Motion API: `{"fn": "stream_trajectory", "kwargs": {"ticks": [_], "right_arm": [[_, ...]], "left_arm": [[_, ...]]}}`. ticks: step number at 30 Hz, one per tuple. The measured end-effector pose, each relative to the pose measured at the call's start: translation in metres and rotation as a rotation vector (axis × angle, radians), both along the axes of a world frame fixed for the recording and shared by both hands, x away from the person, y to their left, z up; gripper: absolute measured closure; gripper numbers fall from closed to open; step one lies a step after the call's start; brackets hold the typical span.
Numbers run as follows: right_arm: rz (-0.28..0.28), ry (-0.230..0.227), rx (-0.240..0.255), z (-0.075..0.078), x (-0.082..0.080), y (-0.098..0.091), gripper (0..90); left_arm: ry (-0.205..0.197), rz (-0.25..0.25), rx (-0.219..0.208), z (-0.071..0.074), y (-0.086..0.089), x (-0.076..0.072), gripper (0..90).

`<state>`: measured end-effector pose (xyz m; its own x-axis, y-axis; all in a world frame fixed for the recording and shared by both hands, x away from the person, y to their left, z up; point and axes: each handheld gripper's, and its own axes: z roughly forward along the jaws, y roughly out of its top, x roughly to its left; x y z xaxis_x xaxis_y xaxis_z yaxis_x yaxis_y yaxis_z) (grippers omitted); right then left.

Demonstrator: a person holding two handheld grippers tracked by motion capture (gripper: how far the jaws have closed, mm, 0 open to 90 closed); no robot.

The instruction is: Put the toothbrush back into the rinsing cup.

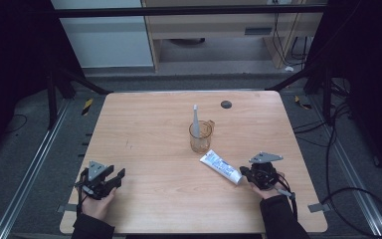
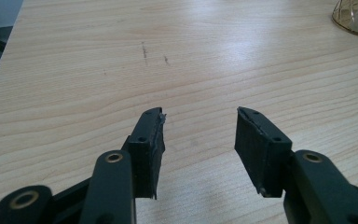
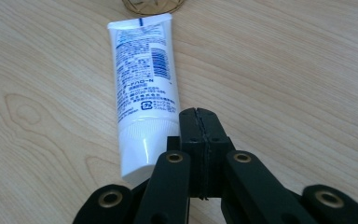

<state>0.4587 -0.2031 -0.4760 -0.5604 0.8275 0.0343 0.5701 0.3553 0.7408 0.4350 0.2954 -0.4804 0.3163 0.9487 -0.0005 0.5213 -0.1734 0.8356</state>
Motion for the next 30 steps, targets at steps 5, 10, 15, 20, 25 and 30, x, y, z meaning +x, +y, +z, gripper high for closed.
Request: {"fn": "stream_trajectory", "kwargs": {"ticks": [5, 10, 15, 20, 25, 30], "right_arm": [[0.005, 0.004, -0.003, 0.0, -0.002, 0.001, 89.8], [-0.013, -0.031, -0.003, 0.012, -0.002, -0.001, 86.0], [-0.011, -0.045, 0.005, 0.026, 0.001, -0.002, 77.8], [-0.017, -0.035, -0.003, 0.035, 0.007, -0.003, 70.2], [-0.02, -0.014, -0.012, 0.044, 0.015, 0.001, 61.6], [-0.006, 0.001, -0.032, 0.054, 0.023, 0.011, 52.8]], "left_arm": [[0.002, -0.002, -0.001, 0.0, 0.0, 0.0, 50.6], [0.008, -0.003, -0.004, 0.0, 0.0, 0.001, 50.5], [0.012, -0.006, -0.007, -0.001, 0.0, 0.003, 50.2], [0.019, -0.012, 0.002, -0.001, 0.0, 0.004, 49.5], [0.024, -0.017, 0.008, -0.002, -0.001, 0.004, 48.4], [0.03, -0.019, 0.006, -0.003, -0.001, 0.005, 47.3]]}}
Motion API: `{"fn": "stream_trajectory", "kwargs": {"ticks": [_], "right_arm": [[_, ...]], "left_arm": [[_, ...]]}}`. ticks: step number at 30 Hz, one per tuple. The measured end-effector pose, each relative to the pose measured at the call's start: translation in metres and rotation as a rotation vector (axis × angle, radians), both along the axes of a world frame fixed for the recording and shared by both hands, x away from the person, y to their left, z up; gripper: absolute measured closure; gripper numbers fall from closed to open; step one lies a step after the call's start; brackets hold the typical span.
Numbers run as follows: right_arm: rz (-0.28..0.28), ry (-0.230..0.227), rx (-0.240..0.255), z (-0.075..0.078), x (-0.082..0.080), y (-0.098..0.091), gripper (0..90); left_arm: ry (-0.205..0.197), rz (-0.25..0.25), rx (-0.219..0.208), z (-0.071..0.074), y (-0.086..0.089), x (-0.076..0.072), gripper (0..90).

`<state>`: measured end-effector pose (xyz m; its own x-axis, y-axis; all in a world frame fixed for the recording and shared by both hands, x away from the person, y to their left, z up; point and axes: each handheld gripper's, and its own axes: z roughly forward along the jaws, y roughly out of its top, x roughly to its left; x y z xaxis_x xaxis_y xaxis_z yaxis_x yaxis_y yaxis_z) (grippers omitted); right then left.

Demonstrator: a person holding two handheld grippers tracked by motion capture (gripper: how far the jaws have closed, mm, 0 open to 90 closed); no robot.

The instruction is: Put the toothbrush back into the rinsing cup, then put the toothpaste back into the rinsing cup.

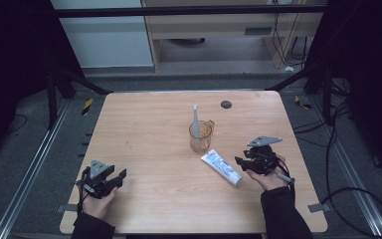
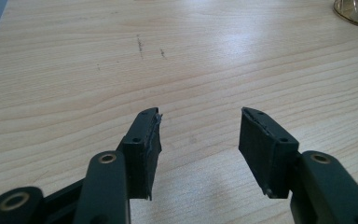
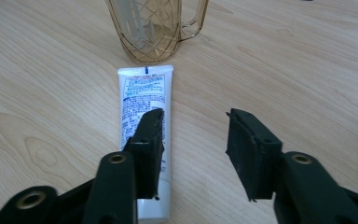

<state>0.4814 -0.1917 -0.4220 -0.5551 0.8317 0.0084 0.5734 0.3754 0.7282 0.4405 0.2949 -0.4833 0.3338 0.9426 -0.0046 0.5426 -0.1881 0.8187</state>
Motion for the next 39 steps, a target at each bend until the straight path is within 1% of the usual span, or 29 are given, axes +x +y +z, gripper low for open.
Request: {"fn": "stream_trajectory", "kwargs": {"ticks": [5, 7, 10, 13, 21, 25, 30, 31, 34, 39], "right_arm": [[0.014, 0.009, -0.012, 0.009, 0.007, 0.011, 43.7], [0.017, 0.004, -0.02, 0.011, 0.01, 0.015, 40.7], [0.017, 0.008, -0.022, 0.013, 0.015, 0.021, 37.0], [0.023, 0.023, -0.03, 0.012, 0.02, 0.025, 34.9], [0.042, 0.064, -0.047, 0.007, 0.031, 0.035, 33.0], [0.056, 0.083, -0.067, 0.002, 0.034, 0.04, 33.1], [0.076, 0.103, -0.091, -0.002, 0.035, 0.045, 33.2], [0.078, 0.116, -0.096, -0.004, 0.034, 0.046, 33.0], [0.09, 0.123, -0.117, -0.007, 0.035, 0.049, 32.9], [0.095, 0.151, -0.125, -0.014, 0.035, 0.052, 33.3]], "left_arm": [[0.003, 0.0, 0.003, 0.0, -0.001, 0.0, 46.5], [0.006, -0.001, 0.007, 0.0, 0.0, 0.0, 46.4], [0.008, 0.001, 0.01, -0.001, 0.0, 0.0, 46.3], [0.011, 0.002, 0.011, -0.001, 0.0, 0.001, 46.0], [0.022, 0.003, 0.014, -0.002, 0.0, 0.002, 45.1], [0.024, 0.007, 0.015, -0.002, 0.0, 0.002, 44.8], [0.03, 0.007, 0.023, -0.002, 0.0, 0.003, 44.7], [0.032, 0.004, 0.025, -0.002, 0.0, 0.003, 44.6], [0.031, 0.007, 0.025, -0.003, 0.0, 0.003, 44.3], [0.035, 0.007, 0.032, -0.003, 0.0, 0.004, 44.2]]}}
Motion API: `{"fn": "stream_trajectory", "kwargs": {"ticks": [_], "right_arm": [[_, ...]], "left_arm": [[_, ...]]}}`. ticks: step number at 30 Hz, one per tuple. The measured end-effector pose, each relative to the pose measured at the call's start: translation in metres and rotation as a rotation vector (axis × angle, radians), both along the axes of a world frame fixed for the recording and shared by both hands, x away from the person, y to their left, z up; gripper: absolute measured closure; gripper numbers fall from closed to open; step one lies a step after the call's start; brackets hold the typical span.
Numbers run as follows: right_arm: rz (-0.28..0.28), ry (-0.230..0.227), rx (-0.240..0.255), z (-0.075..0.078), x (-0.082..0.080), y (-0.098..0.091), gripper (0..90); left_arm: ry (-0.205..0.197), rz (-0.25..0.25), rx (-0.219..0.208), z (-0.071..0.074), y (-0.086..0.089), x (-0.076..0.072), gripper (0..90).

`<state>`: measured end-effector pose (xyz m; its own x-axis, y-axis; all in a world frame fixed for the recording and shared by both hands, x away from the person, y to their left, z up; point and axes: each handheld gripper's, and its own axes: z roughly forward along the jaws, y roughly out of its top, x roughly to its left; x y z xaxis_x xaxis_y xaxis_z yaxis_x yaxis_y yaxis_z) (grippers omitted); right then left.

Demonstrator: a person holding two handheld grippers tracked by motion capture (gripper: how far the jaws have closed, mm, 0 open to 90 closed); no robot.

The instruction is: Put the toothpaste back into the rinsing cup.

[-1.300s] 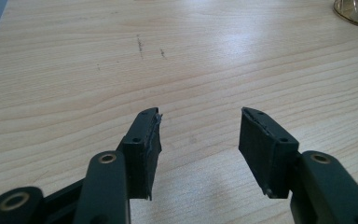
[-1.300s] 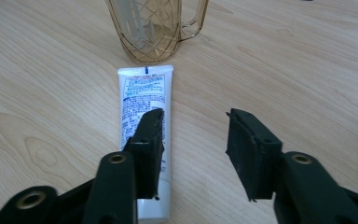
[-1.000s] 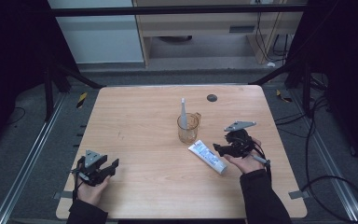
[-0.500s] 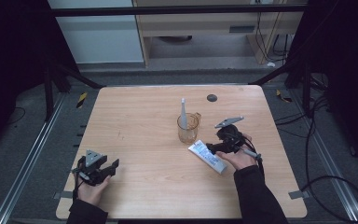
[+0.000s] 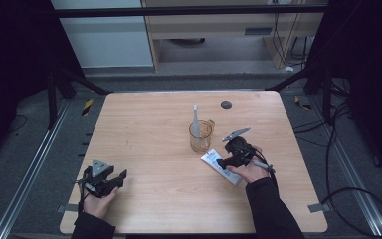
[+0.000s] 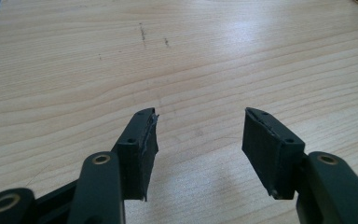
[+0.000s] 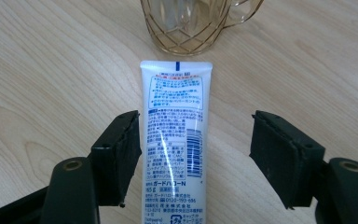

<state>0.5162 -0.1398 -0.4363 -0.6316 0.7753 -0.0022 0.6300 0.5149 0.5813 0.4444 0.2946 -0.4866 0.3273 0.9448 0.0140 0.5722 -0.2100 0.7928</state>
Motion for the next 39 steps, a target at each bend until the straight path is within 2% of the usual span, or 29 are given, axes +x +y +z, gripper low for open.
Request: {"fn": "stream_trajectory", "kwargs": {"ticks": [7, 24, 32, 39], "right_arm": [[0.003, 0.056, -0.018, -0.011, -0.001, 0.001, 33.1], [0.01, 0.112, -0.047, -0.031, 0.002, 0.006, 35.2], [0.006, 0.163, -0.046, -0.037, 0.006, 0.006, 39.1], [0.025, 0.173, -0.047, -0.039, 0.008, 0.008, 43.7]], "left_arm": [[0.002, -0.003, 0.003, 0.0, 0.0, 0.0, 44.0], [0.005, -0.007, 0.008, -0.001, 0.0, 0.0, 44.0], [0.011, -0.006, 0.009, -0.002, 0.0, 0.0, 44.0], [0.014, -0.008, 0.013, -0.002, 0.0, 0.001, 44.0]]}}
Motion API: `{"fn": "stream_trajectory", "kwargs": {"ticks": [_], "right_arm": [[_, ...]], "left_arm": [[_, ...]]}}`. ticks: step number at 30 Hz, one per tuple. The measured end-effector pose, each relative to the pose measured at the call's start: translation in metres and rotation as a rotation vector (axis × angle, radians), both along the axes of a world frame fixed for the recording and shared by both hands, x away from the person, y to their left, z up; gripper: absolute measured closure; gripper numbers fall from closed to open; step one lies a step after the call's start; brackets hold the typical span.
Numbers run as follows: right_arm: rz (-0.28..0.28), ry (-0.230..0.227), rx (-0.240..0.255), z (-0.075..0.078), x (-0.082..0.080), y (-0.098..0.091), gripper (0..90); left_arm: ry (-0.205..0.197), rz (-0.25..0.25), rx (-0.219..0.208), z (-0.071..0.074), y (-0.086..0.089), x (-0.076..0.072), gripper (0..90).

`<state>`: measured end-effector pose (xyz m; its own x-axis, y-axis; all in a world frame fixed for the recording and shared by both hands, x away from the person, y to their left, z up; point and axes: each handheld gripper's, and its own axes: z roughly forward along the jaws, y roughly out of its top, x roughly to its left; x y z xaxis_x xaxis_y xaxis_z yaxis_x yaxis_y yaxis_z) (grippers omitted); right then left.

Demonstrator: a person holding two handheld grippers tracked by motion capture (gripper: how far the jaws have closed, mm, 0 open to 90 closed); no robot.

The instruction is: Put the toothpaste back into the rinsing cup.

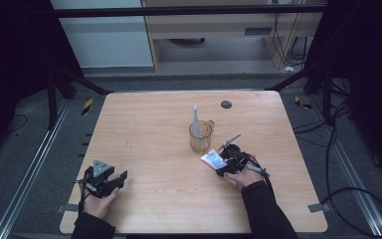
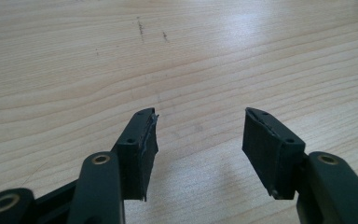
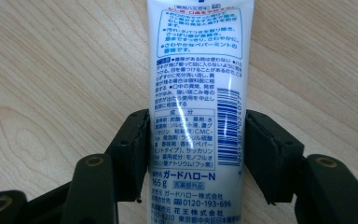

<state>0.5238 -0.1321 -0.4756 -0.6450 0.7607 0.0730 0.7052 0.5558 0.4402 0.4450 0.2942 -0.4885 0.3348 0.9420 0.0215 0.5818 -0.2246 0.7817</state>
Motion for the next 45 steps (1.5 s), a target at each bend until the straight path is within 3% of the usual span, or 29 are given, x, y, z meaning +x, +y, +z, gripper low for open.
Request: {"fn": "stream_trajectory", "kwargs": {"ticks": [6, 14, 17, 21, 25, 35, 45], "right_arm": [[0.006, 0.003, -0.008, 0.001, 0.0, 0.0, 47.5], [-0.016, 0.019, -0.019, 0.008, -0.001, 0.002, 63.0], [-0.011, 0.013, -0.037, 0.01, -0.001, 0.003, 65.8], [-0.003, 0.005, -0.024, 0.012, -0.003, 0.003, 67.8], [-0.007, -0.031, 0.005, 0.019, -0.008, -0.002, 68.3], [-0.052, -0.154, 0.154, 0.046, -0.026, -0.024, 68.3], [-0.119, -0.264, 0.24, 0.066, -0.037, -0.044, 68.4]], "left_arm": [[0.002, 0.0, 0.001, 0.0, -0.001, 0.0, 44.0], [0.003, 0.001, 0.001, 0.0, 0.0, 0.0, 44.0], [0.003, 0.001, 0.001, 0.0, 0.0, 0.0, 44.0], [0.003, 0.0, 0.001, 0.0, 0.0, 0.0, 44.1], [0.004, 0.001, 0.0, 0.0, 0.0, 0.0, 44.2], [0.001, 0.0, -0.004, 0.0, -0.001, 0.0, 44.3], [0.003, 0.001, -0.006, 0.0, -0.001, 0.0, 44.4]]}}
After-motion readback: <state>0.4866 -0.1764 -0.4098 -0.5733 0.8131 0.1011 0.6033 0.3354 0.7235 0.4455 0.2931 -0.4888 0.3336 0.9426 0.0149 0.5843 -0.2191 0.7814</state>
